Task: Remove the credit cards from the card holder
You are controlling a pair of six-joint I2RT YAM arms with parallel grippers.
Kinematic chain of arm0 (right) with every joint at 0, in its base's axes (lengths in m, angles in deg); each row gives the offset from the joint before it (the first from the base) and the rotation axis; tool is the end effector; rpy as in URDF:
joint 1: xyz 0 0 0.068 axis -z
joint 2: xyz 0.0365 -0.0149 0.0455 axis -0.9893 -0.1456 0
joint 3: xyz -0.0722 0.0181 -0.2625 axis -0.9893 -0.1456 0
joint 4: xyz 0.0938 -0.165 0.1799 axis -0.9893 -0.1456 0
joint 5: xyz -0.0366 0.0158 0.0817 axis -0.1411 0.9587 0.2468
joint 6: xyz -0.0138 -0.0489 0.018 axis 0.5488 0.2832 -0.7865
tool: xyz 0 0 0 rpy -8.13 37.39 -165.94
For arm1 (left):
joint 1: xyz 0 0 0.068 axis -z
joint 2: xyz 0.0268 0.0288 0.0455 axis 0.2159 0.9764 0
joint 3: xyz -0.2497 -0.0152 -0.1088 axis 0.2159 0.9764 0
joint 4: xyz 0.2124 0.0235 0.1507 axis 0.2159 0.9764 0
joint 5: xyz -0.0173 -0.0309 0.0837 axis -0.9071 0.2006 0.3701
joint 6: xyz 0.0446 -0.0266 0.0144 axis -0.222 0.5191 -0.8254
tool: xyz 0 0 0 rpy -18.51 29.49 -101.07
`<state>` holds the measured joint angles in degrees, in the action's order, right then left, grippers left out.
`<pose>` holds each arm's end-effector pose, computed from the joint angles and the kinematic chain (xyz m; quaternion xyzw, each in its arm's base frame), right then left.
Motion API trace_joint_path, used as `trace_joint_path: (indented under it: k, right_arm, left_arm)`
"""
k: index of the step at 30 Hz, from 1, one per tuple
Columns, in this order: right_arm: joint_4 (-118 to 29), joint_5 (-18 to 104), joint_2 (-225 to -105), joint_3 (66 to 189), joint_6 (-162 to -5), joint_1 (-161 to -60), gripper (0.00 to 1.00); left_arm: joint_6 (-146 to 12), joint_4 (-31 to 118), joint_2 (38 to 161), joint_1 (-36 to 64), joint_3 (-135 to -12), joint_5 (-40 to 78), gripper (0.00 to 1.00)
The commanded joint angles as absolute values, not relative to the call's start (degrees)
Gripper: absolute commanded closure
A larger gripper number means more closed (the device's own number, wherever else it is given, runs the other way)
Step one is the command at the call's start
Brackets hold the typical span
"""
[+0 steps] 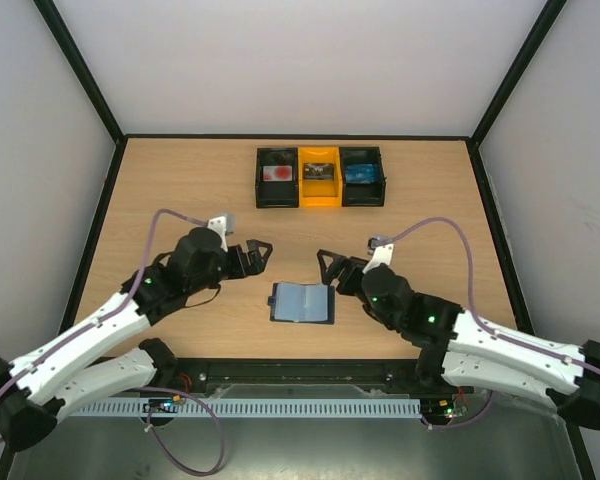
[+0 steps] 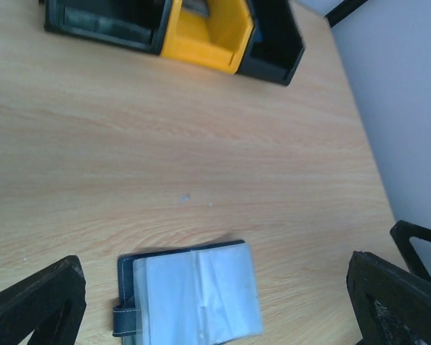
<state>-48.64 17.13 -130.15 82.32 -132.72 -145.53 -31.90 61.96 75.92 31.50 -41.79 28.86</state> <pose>0.0940 0.1661 0.2559 0.0342 0.8165 0.4180 0.3967 0.1481 -0.1415 0.2805 -0.0255 0.8559 -0.3584 0.3720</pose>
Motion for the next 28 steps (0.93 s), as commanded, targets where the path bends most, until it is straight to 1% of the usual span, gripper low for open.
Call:
trace_joint_path:
  k: [1, 7, 11, 17, 28]
  right_arm:
    - [-61.3, 10.3, -124.1, 89.1, -129.1, -145.9, 0.02]
    - [-67.3, 9.0, -117.1, 94.5, -127.6, -145.9, 0.02]
    - [-69.2, 10.0, -113.2, 95.5, -127.5, -145.9, 0.02]
    - [-70.4, 9.4, -109.2, 92.9, -128.1, -145.9, 0.02]
    - [-71.8, 9.8, -104.8, 91.5, -128.3, -145.9, 0.02]
  left_arm:
    - [-35.0, 73.6, 71.3, 31.4, -47.8, 32.3, 0.0]
    - [-36.0, 78.6, 65.1, 31.4, -52.5, 34.0, 0.0]
    - [-34.9, 80.7, 61.4, 31.4, -53.7, 36.2, 0.0]
    - [-33.5, 80.7, 57.4, 31.4, -51.8, 35.6, 0.0]
    - [-32.8, 78.4, 55.2, 31.3, -47.9, 34.5, 0.0]
